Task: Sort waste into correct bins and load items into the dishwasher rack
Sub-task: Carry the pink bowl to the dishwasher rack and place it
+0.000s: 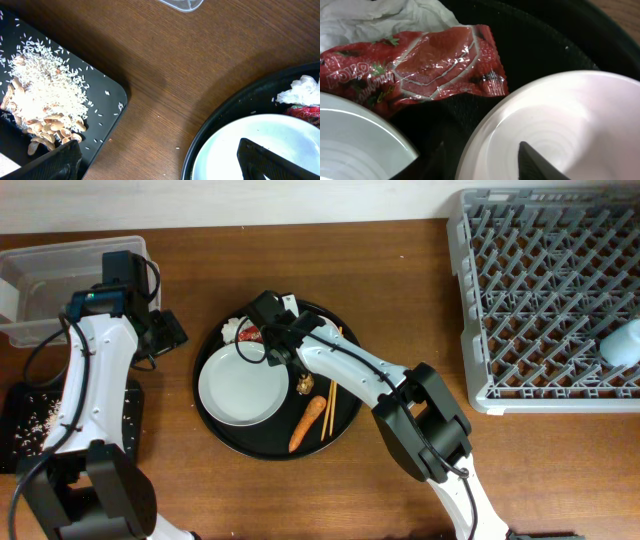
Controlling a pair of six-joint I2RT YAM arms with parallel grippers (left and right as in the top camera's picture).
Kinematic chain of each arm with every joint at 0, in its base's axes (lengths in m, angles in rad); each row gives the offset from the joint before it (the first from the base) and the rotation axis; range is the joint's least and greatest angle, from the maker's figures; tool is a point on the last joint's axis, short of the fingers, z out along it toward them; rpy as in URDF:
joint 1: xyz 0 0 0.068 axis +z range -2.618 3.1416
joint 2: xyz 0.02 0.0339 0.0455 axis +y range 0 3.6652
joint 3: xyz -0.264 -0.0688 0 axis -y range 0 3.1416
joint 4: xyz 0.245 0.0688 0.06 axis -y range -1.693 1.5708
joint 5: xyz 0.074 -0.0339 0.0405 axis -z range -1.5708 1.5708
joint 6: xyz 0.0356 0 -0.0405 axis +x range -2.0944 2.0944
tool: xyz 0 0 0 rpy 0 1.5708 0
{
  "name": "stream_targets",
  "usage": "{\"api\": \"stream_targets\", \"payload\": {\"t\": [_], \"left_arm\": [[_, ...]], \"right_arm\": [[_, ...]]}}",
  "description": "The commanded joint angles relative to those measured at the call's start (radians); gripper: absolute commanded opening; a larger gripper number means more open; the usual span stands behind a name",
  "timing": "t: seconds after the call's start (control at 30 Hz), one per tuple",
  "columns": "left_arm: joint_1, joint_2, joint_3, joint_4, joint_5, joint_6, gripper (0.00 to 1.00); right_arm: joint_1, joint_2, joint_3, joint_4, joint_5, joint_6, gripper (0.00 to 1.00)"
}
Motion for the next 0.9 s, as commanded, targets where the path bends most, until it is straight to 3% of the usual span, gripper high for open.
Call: {"api": "stream_targets", "payload": {"t": [0.0, 0.37, 0.7, 0.87], "left_arm": [[0.003, 0.003, 0.01, -0.001, -0.007, -0.013, 0.99], [0.003, 0.003, 0.01, -0.001, -0.007, -0.013, 0.99], [0.003, 0.003, 0.01, -0.001, -0.008, -0.013, 0.99], [0.003, 0.003, 0.01, -0.001, -0.007, -0.013, 0.99]], "right_arm": [[-0.002, 0.008, -0.007, 0.003, 0.02, 0.008, 0.39], [-0.006, -0.027, 0.12, -0.092, 0.02, 0.007, 0.05], [-0.095, -0.031, 0.508, -0.412, 0.022, -0.028, 0.04], [-0.311, -0.032, 0.777, -0.66, -0.031, -0.031, 0.04]]}}
